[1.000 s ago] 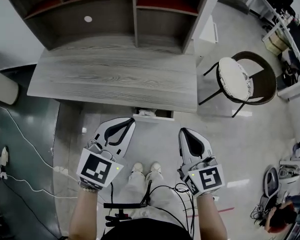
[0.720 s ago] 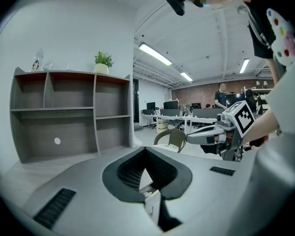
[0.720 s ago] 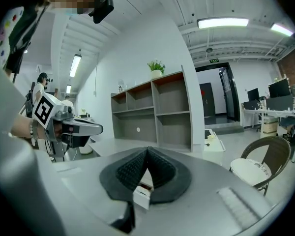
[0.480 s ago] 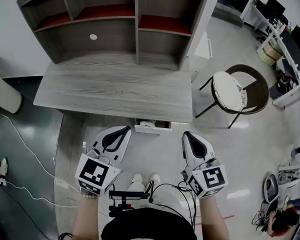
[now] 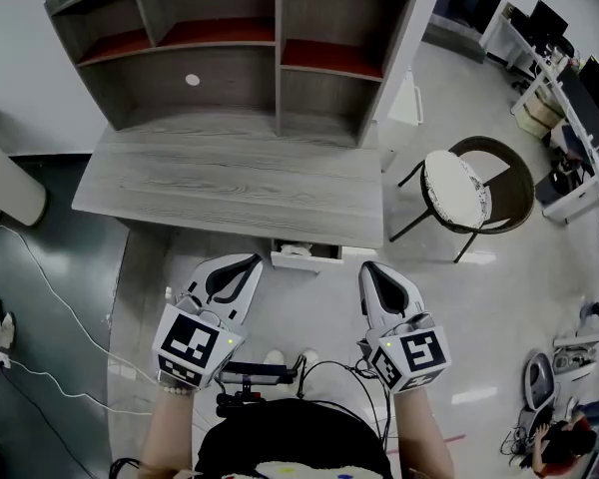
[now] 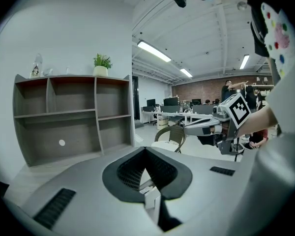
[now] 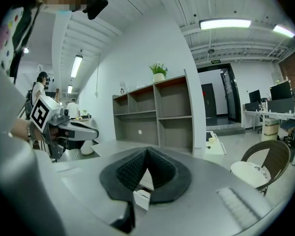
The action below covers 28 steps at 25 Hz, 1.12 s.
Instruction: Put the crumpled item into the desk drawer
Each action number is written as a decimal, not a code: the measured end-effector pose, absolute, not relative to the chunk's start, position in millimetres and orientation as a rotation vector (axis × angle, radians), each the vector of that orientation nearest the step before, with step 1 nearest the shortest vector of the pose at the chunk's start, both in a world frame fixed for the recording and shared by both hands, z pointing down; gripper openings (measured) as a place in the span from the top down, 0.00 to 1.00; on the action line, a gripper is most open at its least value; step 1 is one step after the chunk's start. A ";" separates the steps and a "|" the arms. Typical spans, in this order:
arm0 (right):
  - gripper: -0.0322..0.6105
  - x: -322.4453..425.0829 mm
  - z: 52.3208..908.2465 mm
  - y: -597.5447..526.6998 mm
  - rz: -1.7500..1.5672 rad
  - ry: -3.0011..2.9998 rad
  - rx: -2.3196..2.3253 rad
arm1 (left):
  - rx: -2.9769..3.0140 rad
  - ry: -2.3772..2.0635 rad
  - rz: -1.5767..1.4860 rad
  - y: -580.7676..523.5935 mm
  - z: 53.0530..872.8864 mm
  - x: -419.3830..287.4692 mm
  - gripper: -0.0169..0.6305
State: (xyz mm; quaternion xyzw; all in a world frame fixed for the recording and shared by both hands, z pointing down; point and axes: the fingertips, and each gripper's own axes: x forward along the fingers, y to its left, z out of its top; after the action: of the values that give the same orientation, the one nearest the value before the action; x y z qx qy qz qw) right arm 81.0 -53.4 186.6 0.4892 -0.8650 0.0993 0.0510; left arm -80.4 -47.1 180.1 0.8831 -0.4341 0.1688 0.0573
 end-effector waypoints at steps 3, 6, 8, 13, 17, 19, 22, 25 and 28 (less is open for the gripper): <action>0.94 76.4 187.3 -51.5 0.309 -2.637 1.478 | 2.667 -1.313 0.521 -43.5 181.6 -82.3 0.96; 0.94 73.9 186.0 -51.4 0.299 -2.639 1.466 | 2.664 -1.315 0.523 -41.3 183.7 -83.0 0.96; 0.94 72.2 186.1 -51.4 0.299 -2.639 1.462 | 2.665 -1.318 0.532 -40.9 184.6 -83.5 0.96; 0.94 68.1 187.7 -49.8 0.305 -2.638 1.455 | 2.667 -1.313 0.537 -41.0 185.8 -84.2 0.96; 0.94 65.9 189.2 -47.1 0.309 -2.626 1.444 | 2.667 -1.311 0.531 -40.9 184.8 -85.6 0.96; 0.94 65.8 188.7 -47.7 0.304 -2.621 1.442 | 2.675 -1.304 0.523 -42.1 183.4 -84.4 0.96; 0.94 67.6 190.0 -47.5 0.306 -2.618 1.449 | 2.693 -1.296 0.512 -42.3 182.6 -80.9 0.96; 0.94 70.3 192.2 -45.6 0.309 -2.614 1.456 | 2.703 -1.294 0.506 -42.1 182.7 -77.6 0.96; 0.94 71.6 193.5 -45.0 0.312 -2.609 1.461 | 2.707 -1.292 0.509 -42.8 182.6 -76.4 0.96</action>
State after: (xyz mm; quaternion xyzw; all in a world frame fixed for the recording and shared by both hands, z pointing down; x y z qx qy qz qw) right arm 71.6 -45.0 193.5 0.4848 -0.8658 0.1036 0.0674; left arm -76.4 -42.8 182.6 0.8887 -0.4241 0.1671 0.0496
